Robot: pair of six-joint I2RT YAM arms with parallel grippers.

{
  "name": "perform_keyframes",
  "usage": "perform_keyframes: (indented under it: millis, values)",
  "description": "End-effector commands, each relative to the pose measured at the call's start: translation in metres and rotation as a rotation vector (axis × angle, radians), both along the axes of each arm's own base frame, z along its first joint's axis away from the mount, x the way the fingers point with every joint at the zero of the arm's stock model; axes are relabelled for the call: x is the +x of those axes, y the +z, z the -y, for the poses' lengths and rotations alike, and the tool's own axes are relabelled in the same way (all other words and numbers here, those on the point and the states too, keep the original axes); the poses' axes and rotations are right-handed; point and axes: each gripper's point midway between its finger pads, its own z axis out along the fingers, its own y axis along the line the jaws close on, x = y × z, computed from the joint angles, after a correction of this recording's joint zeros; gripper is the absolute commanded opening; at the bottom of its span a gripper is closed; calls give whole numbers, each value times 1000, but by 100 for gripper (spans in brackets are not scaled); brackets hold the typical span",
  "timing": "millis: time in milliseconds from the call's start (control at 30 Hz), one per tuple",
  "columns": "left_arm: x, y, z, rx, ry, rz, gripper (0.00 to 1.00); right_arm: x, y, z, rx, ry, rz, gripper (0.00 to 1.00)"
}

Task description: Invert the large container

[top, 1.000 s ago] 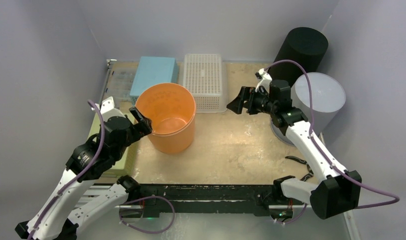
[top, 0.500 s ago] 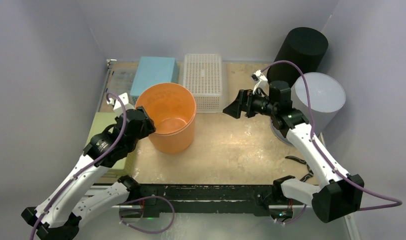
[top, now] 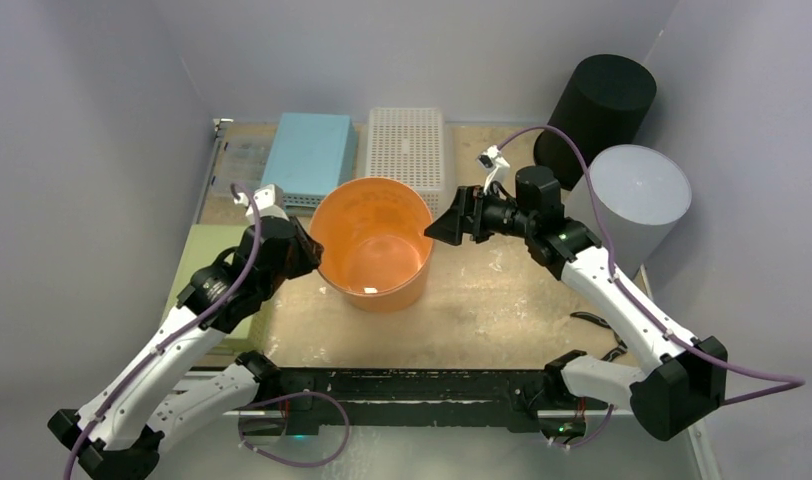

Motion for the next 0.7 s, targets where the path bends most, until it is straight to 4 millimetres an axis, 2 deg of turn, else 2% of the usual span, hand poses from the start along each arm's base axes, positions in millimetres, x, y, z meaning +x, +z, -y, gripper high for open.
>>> perform_keyframes:
  millis: [0, 200, 367, 667]
  values:
    - [1, -8, 26, -33, -122, -26, 20, 5, 28, -9, 90, -21, 30, 91]
    - [1, -10, 36, -75, -147, -26, 19, 1, 35, -8, 106, -25, 32, 89]
    - [2, -12, 43, -115, -160, -21, 18, 0, 25, -4, 69, -33, 6, 86]
    - [-1, -23, 41, -114, -145, -38, 18, -6, 30, -4, 73, -18, -7, 75]
